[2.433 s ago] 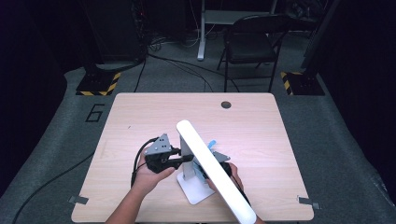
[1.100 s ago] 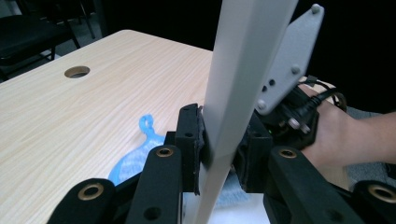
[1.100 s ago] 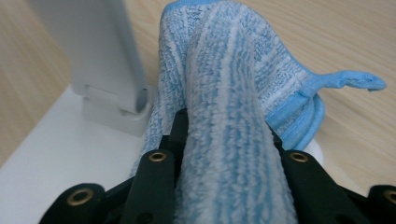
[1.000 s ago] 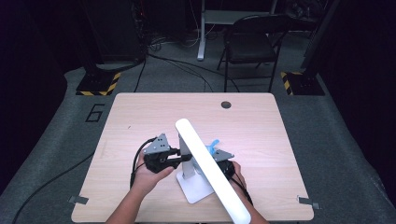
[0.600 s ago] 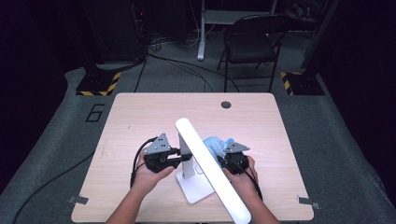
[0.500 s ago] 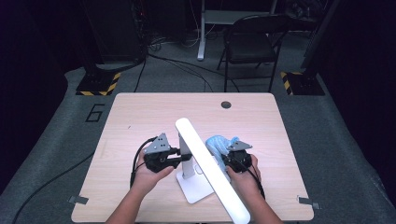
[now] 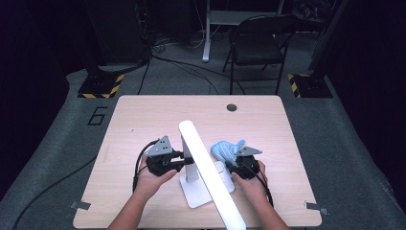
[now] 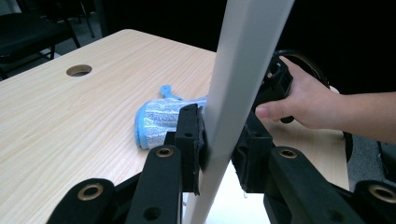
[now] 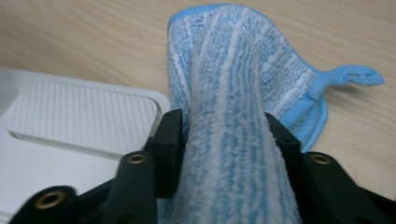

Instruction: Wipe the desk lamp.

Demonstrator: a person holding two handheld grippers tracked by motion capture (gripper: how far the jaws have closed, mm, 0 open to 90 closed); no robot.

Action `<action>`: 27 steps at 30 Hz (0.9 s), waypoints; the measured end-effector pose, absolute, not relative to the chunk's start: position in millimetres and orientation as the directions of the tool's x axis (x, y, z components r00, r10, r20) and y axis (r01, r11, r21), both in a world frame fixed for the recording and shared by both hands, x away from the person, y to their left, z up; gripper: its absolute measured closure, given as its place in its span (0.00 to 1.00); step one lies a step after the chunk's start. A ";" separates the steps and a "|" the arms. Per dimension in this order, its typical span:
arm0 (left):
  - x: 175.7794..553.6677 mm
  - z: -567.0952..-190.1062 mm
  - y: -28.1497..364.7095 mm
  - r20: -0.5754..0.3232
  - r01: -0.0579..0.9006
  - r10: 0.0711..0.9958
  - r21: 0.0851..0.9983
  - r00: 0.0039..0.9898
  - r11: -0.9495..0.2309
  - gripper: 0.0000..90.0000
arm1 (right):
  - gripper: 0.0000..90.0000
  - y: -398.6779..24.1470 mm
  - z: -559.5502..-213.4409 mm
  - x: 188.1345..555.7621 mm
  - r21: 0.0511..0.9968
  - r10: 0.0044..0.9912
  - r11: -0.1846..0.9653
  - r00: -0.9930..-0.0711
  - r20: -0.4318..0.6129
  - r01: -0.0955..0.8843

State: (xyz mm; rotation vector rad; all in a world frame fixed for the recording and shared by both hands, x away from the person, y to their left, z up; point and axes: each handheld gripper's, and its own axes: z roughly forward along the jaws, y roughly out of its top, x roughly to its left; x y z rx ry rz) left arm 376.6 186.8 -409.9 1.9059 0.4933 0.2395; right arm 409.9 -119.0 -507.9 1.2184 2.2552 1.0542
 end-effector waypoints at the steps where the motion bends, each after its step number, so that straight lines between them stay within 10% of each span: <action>1: 376.6 -409.9 186.9 -0.066 0.225 0.446 0.922 0.893 -0.314 0.82 | 0.56 -120.3 -506.7 410.8 0.764 0.835 0.332 -0.549 0.035 0.554; 8: 376.8 -410.3 186.8 -0.065 0.223 0.447 0.924 0.892 -0.310 0.82 | 0.51 -114.0 -503.5 422.9 0.787 0.852 0.314 -0.524 0.013 0.531; 15: 370.5 -408.7 182.3 -0.004 0.195 0.490 0.921 0.872 -0.339 0.84 | 0.73 -107.5 -512.0 427.0 0.746 0.851 0.344 -0.526 0.009 0.570; 27: 365.1 -409.0 177.8 0.029 0.185 0.533 0.921 0.846 -0.344 0.83 | 0.77 -125.3 -506.9 378.6 0.730 0.830 0.350 -0.555 0.048 0.587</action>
